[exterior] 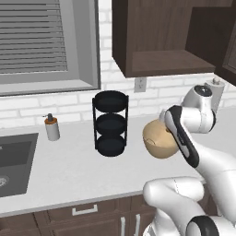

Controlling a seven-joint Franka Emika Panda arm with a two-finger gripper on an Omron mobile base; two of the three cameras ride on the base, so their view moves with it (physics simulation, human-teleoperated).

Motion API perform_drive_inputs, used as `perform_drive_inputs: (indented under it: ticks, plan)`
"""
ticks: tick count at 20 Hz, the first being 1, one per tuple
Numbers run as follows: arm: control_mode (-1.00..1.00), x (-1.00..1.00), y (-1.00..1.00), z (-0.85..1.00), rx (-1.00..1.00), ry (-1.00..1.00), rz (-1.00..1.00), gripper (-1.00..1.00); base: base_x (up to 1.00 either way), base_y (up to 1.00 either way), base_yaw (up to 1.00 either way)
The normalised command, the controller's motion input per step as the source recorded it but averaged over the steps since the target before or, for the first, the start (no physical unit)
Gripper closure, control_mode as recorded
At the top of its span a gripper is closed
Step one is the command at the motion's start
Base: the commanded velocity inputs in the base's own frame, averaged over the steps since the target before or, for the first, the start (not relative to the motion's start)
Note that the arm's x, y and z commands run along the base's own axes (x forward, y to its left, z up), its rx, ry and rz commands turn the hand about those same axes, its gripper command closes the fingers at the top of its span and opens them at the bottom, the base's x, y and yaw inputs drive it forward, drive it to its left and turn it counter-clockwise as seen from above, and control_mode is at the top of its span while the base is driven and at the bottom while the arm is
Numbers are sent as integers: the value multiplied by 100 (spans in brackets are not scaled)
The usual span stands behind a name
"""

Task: Open the cabinet, pick up the bread from the cabinet and place it in the basket. Then move the basket to the dining counter.

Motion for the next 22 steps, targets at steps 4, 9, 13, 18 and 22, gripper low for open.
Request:
perform_drive_inputs:
  ticks: [4, 9, 13, 18, 22]
  plan:
    - [-100, 38, -1, -39, 0, 0, 0, 100, 0, 0, 0]
    - [-100, 40, -5, -86, 0, 0, 0, 100, 0, 0, 0]
    - [-100, 54, 0, -30, 0, 0, 0, 100, 0, 0, 0]
    - [-100, 41, 0, -1, 0, 3, 0, 100, 0, 0, 0]
    - [-100, 27, -1, -8, 0, 4, 0, 100, 0, 0, 0]
